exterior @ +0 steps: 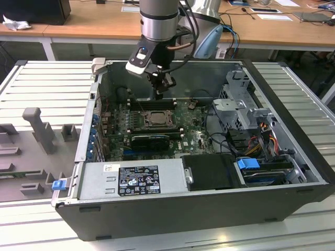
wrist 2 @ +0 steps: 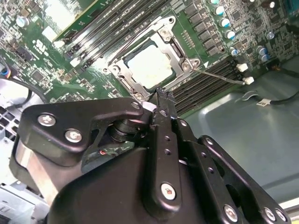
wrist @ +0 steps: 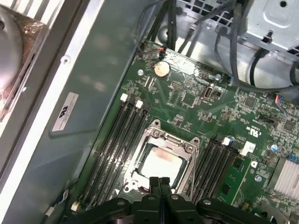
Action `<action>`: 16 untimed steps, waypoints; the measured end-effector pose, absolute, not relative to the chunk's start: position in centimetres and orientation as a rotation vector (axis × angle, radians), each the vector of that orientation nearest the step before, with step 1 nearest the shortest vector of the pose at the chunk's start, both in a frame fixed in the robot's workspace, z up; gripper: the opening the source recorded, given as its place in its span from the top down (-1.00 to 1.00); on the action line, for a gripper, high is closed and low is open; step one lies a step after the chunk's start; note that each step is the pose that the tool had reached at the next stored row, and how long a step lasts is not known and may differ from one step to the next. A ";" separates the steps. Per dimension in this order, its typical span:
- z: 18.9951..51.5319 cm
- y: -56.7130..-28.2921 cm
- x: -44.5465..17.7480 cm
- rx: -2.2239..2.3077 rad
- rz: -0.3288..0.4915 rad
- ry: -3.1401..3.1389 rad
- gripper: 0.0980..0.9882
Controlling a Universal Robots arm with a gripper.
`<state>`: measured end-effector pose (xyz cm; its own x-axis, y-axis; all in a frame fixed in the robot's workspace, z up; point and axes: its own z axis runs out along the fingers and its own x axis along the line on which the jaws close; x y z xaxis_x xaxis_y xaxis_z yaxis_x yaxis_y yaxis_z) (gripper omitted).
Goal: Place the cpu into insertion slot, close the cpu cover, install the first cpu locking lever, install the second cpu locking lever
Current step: 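Install the first cpu locking lever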
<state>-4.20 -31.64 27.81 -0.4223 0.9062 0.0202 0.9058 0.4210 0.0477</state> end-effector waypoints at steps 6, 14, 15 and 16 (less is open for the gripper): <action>27.8 -31.6 -4.2 1.539 0.081 2.731 0.98; 27.8 -31.6 -4.2 1.328 0.081 2.844 0.98; 27.8 -31.6 -4.2 1.318 0.081 2.849 0.98; 27.8 -31.6 -4.2 1.310 0.081 2.853 0.98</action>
